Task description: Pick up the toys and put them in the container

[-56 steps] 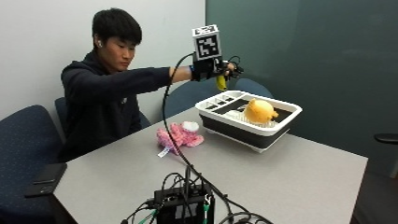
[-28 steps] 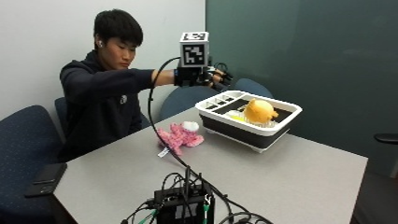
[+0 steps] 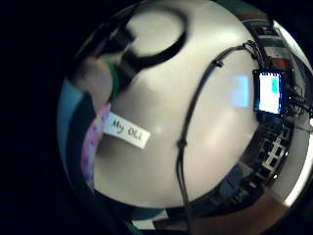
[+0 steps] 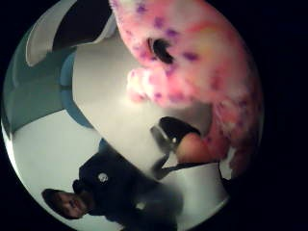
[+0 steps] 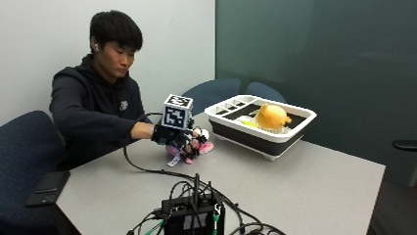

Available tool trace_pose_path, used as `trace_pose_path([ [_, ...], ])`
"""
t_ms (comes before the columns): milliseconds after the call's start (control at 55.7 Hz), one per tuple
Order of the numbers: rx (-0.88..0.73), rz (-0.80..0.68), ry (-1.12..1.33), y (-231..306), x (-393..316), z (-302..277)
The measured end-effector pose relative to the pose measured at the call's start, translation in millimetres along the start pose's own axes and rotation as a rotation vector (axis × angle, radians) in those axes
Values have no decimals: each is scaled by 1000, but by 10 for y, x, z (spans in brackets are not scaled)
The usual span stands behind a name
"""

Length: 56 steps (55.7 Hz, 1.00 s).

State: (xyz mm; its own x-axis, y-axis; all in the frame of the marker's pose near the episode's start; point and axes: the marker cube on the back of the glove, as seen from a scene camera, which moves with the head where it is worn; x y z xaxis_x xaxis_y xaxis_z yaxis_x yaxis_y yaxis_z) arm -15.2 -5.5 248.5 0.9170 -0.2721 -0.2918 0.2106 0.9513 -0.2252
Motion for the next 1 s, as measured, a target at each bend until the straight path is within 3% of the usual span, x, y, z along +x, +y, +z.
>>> trace_pose_path([
  [108, 109, -3, 29, -77, -1, 13],
  [377, 110, -75, -107, -210, -127, -42],
  [484, 173, -67, -125, -227, -181, -475],
  [610, 285, -64, -172, -296, 152, -1407],
  [789, 525, -20, -167, -465, -498, -2224],
  [1005, 665, 152, -437, -1127, -724, -2543],
])
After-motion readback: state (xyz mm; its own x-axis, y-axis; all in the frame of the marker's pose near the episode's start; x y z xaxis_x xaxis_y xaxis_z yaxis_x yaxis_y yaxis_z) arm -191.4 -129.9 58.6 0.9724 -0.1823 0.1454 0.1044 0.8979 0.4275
